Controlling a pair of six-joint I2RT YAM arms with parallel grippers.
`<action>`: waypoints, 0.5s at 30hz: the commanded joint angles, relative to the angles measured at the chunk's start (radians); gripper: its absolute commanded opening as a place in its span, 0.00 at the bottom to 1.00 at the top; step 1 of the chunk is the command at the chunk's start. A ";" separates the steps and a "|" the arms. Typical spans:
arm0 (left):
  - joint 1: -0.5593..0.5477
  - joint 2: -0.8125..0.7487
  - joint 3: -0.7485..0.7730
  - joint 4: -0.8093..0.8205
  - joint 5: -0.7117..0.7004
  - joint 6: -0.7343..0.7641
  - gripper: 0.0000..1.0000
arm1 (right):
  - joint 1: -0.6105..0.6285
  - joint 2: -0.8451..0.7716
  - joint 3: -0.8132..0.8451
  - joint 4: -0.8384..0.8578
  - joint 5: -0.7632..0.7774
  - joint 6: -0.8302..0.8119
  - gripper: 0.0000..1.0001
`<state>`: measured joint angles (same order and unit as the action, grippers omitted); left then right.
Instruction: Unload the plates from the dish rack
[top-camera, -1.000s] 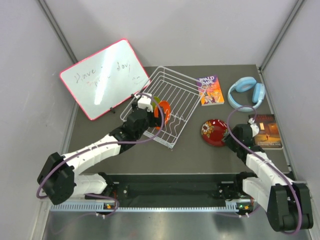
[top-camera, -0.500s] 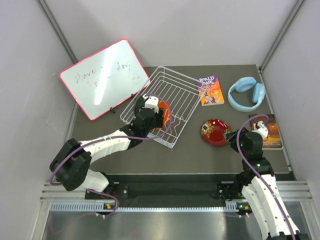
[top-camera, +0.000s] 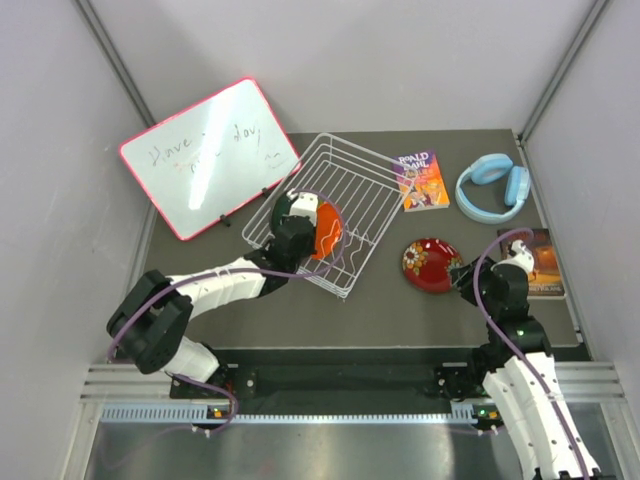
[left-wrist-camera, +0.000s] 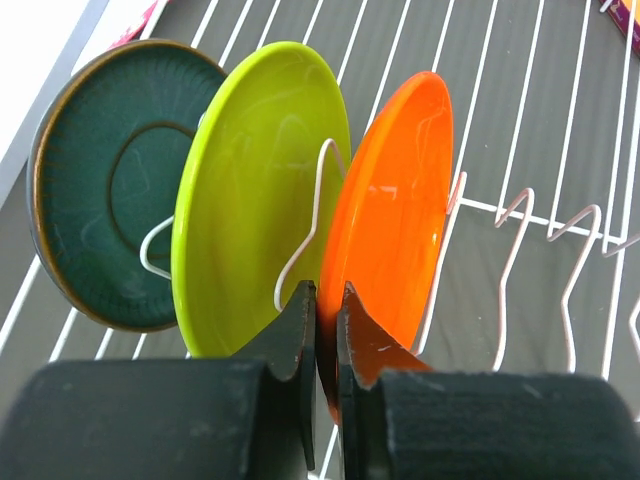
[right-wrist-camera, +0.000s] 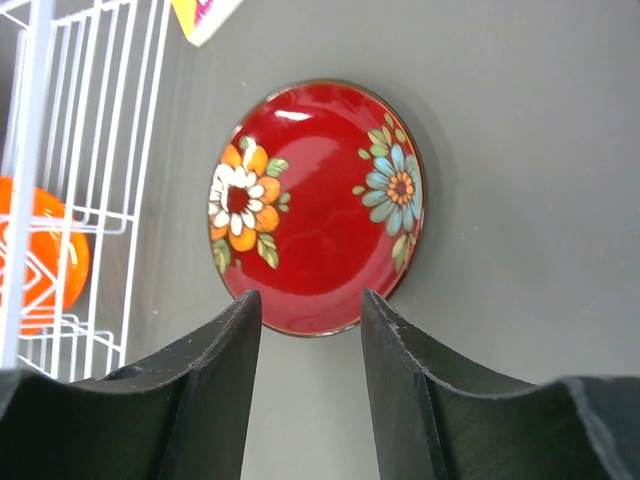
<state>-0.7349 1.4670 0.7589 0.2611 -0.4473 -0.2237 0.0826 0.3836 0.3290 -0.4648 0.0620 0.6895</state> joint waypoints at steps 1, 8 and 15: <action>-0.021 -0.024 0.051 0.066 -0.040 0.075 0.00 | 0.008 0.028 0.039 0.017 -0.008 -0.036 0.46; -0.054 -0.060 0.048 0.107 -0.283 0.172 0.00 | 0.016 0.023 0.038 0.015 -0.001 -0.050 0.59; -0.064 -0.187 0.011 0.122 -0.390 0.195 0.00 | 0.026 0.037 0.033 0.044 -0.036 -0.058 0.61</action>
<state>-0.8085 1.3888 0.7715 0.3016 -0.6807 -0.0807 0.0944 0.4091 0.3290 -0.4641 0.0528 0.6537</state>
